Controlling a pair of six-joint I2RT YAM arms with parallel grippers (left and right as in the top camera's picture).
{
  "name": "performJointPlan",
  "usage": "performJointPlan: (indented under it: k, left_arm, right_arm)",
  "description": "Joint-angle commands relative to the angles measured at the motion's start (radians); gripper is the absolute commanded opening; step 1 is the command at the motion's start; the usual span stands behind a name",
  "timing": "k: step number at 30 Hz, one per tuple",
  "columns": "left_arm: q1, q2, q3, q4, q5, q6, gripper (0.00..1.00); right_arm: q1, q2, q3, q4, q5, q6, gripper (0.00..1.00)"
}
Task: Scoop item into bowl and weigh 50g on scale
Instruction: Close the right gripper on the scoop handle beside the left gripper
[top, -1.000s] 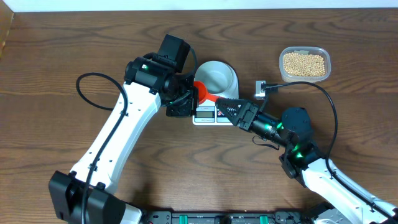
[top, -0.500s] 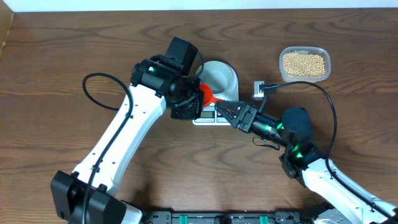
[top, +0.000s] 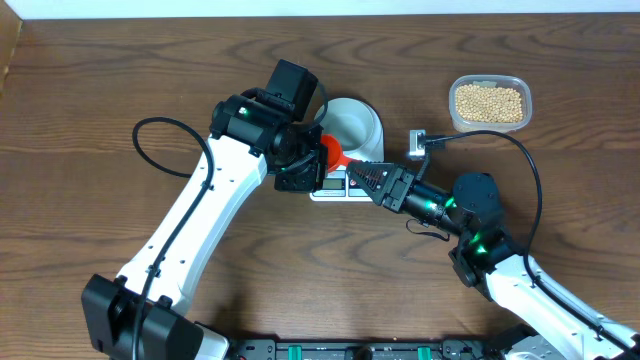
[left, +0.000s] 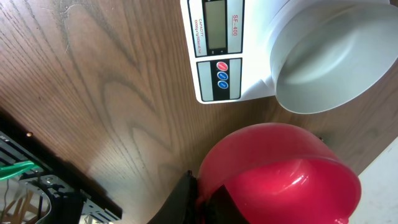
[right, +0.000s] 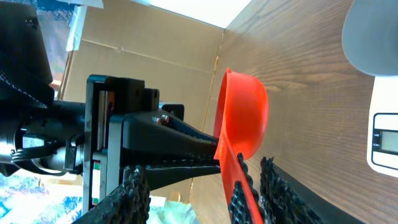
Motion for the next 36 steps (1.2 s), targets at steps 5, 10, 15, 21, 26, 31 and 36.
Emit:
performJointPlan:
  k: [5, 10, 15, 21, 26, 31, 36]
  left_arm:
    - [-0.001, -0.013, 0.019, -0.005, -0.013, -0.009, 0.07]
    - [-0.002, -0.013, 0.019, -0.005, -0.013, -0.01, 0.07]
    - [-0.003, -0.013, 0.019, -0.001, -0.013, -0.018, 0.07]
    - [-0.004, -0.013, 0.019, 0.006, -0.013, -0.031, 0.07]
    - [-0.008, -0.013, 0.019, 0.006, -0.006, -0.032, 0.07]
    - [-0.025, -0.013, 0.019, 0.013, -0.006, -0.051, 0.07]
    - [-0.03, -0.013, 0.019, 0.017, -0.006, -0.053, 0.07]
  right_arm:
    - [0.006, 0.003, 0.014, 0.002, 0.02, -0.024, 0.47]
    - [0.006, 0.003, 0.014, 0.003, 0.02, -0.023, 0.41]
    - [0.006, 0.003, 0.014, 0.003, 0.02, -0.02, 0.44]
    - [0.006, 0.003, 0.014, 0.003, 0.02, -0.02, 0.44]
    - [0.006, 0.003, 0.014, 0.003, 0.023, -0.02, 0.41]
    - [0.006, 0.003, 0.014, 0.011, 0.025, -0.019, 0.4]
    - [0.006, 0.003, 0.014, 0.011, 0.025, -0.011, 0.36]
